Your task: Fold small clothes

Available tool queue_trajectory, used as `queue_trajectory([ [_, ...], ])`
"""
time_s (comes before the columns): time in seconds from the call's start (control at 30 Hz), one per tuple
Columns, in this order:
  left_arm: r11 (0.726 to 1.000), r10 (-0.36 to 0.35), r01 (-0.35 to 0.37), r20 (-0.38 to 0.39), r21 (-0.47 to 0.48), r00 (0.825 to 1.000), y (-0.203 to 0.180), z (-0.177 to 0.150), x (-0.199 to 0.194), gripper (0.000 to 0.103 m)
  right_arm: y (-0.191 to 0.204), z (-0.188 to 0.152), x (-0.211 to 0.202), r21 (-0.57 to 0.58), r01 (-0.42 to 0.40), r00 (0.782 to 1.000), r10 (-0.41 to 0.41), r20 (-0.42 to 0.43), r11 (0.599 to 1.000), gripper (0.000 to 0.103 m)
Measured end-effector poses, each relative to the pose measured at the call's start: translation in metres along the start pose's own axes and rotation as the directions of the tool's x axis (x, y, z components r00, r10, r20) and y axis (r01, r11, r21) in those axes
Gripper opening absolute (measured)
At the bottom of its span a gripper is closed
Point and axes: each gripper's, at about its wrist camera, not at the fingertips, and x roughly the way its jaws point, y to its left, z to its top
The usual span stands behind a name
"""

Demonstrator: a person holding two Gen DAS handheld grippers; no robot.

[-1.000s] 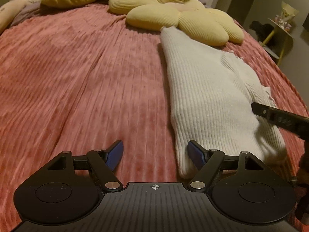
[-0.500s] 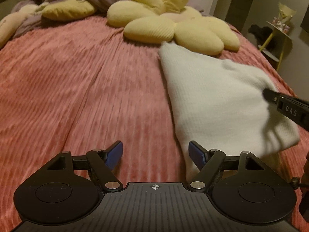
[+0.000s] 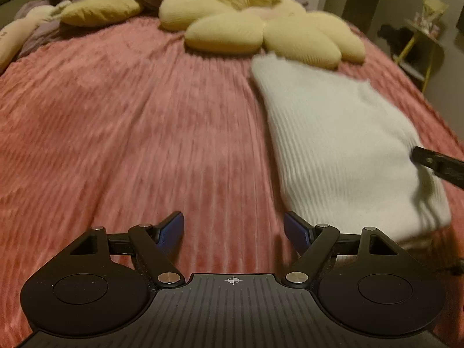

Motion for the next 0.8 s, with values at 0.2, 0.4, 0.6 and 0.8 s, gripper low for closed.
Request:
queue_trajectory([
  [0.2, 0.999, -0.034, 0.036, 0.055, -0.039, 0.998, -0.014, 0.035, 0.004, 0.086, -0.021, 0.008, -0.021, 0.206, -0.093, 0.992, 0.073, 0.102, 0.974, 0.031],
  [0.4, 1.0, 0.009, -0.01, 0.085, 0.017, 0.996, -0.045, 0.056, 0.038, 0.086, 0.013, 0.015, 0.005, 0.109, -0.09, 0.993, 0.081, 0.089, 0.99, 0.025],
  [0.6, 0.998, -0.024, 0.018, 0.085, 0.065, 0.996, -0.044, 0.038, 0.06, 0.085, 0.025, -0.006, 0.024, -0.02, -0.052, 0.995, 0.054, 0.083, 0.998, 0.024],
  [0.8, 0.996, -0.042, 0.034, 0.096, 0.086, 0.994, -0.038, 0.028, 0.05, 0.086, 0.029, -0.022, 0.018, -0.075, -0.048, 0.993, 0.056, 0.104, 0.996, 0.024],
])
